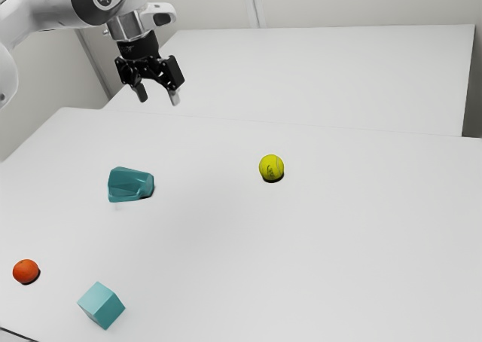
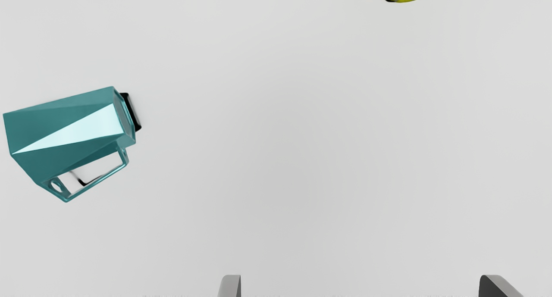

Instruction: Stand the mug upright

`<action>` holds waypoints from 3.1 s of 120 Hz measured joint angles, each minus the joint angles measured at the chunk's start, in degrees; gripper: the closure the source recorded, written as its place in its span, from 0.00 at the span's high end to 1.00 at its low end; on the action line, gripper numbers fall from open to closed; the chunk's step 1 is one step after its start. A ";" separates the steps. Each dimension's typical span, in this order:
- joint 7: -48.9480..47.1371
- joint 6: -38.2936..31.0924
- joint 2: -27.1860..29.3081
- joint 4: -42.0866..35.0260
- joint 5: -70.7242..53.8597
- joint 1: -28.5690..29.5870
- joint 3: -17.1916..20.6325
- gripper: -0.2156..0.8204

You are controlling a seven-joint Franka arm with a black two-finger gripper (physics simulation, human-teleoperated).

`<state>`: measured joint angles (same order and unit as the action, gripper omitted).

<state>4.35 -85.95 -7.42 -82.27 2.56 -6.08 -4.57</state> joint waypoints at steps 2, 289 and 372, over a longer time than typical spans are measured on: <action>0.01 0.04 0.00 -0.01 0.00 0.00 0.00 0.79; 39.11 4.17 -29.84 -8.63 65.04 22.19 -23.04 0.08; 27.45 -9.43 -8.96 -10.11 16.68 11.20 -5.54 0.04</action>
<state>31.80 -95.38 -16.38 -92.37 19.24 5.13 -10.11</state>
